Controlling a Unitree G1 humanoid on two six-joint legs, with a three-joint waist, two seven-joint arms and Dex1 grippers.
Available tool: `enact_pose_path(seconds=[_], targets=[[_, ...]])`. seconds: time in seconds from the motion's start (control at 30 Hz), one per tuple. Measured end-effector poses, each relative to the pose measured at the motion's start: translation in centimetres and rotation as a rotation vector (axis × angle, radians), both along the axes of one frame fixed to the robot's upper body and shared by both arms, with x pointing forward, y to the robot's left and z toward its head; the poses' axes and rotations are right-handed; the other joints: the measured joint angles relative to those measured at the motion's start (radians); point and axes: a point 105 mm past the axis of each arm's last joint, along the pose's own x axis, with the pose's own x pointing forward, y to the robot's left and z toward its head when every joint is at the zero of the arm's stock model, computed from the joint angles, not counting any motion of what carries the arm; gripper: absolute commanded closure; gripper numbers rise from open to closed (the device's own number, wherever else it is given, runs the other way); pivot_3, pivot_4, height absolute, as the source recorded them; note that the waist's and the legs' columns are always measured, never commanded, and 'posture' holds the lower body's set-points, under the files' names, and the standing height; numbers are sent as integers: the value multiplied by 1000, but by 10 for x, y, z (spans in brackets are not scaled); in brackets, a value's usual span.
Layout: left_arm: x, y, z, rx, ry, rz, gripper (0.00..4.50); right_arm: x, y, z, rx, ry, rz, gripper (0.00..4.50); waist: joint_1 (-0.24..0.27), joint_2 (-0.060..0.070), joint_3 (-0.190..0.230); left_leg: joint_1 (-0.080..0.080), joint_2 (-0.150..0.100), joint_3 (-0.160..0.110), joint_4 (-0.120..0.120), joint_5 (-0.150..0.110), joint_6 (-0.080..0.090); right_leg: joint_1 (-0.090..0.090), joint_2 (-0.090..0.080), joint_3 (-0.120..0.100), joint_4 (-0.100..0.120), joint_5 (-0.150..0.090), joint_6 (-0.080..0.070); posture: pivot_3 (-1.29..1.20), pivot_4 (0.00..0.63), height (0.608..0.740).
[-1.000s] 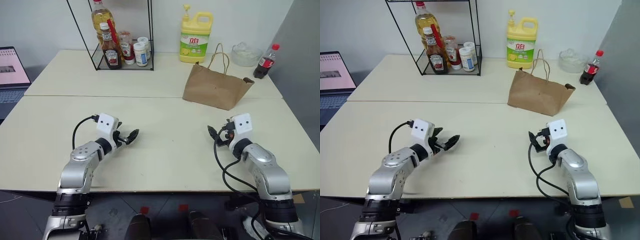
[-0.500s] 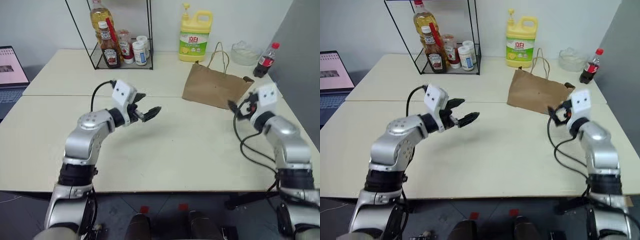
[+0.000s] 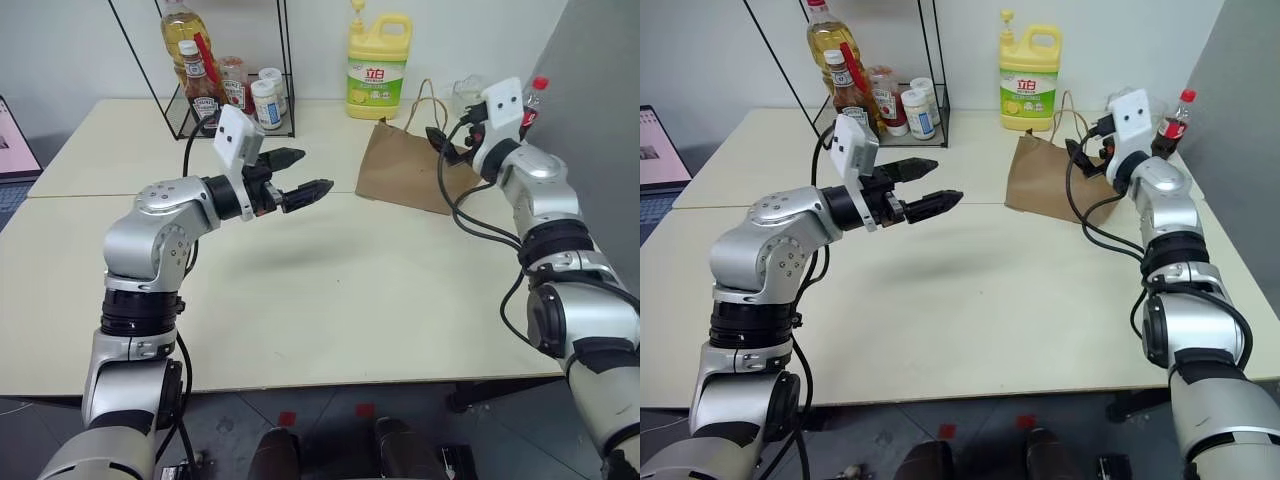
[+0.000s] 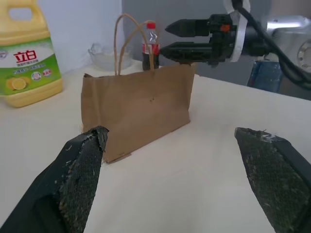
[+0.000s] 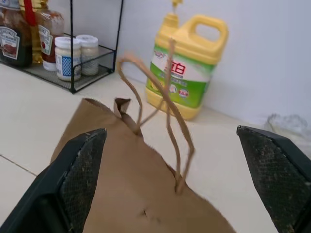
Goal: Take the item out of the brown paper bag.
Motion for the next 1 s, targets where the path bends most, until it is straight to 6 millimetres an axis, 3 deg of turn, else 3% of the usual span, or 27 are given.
enact_pose_path(seconds=[0.13,0.5,0.8,0.9,1.0], targets=[[-8,3,-7,-8,17,31,47,6,17,-7,32,38,7,0,0,1,0,-1,0,-2,1,0,0,0,0,-2,1,0,0,0,150,740],[-20,15,-2,-15,-1,108,47,11,19,20,86,-20,-69,0,-1,1,0,-2,-1,-4,1,0,0,0,-1,-4,1,0,0,0,150,740],[-20,22,-5,3,11,141,47,13,25,11,35,-4,-98,0,-2,1,1,-2,-1,-5,1,0,0,0,-1,-5,1,0,0,0,150,740],[-20,22,-5,0,11,148,0,14,21,11,24,-8,-131,584,-2,1,1,-2,-1,-5,1,0,0,0,-1,-5,1,0,0,0,150,740],[-22,20,-3,0,2,142,0,15,19,9,-4,-6,-156,1649,-2,1,1,-2,-1,-5,1,0,0,0,-1,-5,1,0,0,0,150,740]])
